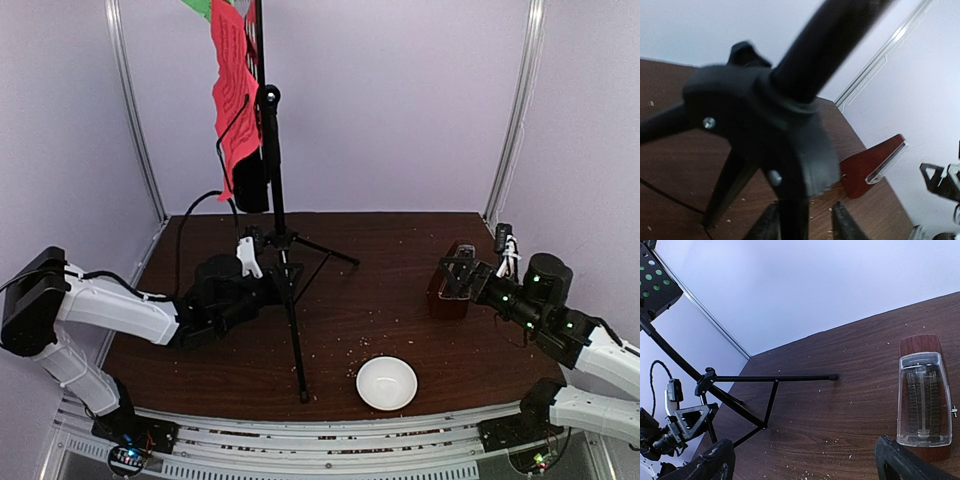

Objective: Pack up the instrument practice props

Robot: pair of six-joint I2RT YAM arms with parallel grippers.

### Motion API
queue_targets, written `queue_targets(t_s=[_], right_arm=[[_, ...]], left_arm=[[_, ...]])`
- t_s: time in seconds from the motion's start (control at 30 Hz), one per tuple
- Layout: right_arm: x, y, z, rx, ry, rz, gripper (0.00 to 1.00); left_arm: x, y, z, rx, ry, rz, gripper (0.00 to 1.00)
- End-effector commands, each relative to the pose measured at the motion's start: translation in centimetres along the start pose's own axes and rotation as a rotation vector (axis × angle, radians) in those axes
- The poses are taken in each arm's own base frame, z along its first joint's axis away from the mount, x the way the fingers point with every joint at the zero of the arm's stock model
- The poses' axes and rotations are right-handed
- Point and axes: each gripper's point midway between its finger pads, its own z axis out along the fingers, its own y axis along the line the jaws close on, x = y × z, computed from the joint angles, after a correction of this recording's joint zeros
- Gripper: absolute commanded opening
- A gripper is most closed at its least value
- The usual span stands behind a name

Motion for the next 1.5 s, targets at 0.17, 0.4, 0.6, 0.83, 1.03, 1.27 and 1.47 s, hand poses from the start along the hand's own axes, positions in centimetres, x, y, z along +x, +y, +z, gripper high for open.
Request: queue_targets(t_s=[0.17, 0.4, 0.6, 0.83, 1.03, 1.27, 1.47], right_arm=[[-1.5, 1.0, -0.1, -0.009, -0.01, 0.001, 1.0], [-1.3, 3.5, 1.6, -0.104, 0.019, 0.03, 0.96], [0.3, 8.5, 3.4, -0.144, 0.056, -0.066, 0.95], [7.0, 14.6, 8.2, -0.136, 0.212, -0.167, 0.95], [12.9, 19.0, 12.1, -0.116, 0.297, -0.241, 0.93], [15.8, 19.6, 16.4, 0.018, 0.323, -0.36, 0.82], [15.4, 19.7, 18.4, 0.084, 0.27, -0.42, 0.61]], left_arm=[[-5.5, -1.5, -4.8, 0.027, -0.066, 0.138, 0.83], [-5.2, 4.4, -9.2, -0.01, 0.048, 0.111, 0.89], [-9.9, 8.0, -10.9, 0.01, 0.162, 0.149, 0.91], [-18.4, 9.1, -11.5, 0.01, 0.109, 0.24, 0.91], [-20.9, 11.4, -12.8, -0.147, -0.052, 0.353, 0.91], [-19.5, 12.5, -12.6, -0.171, 0.014, 0.395, 0.91], [-18.8, 12.4, -12.2, -0.143, 0.035, 0.384, 0.9]])
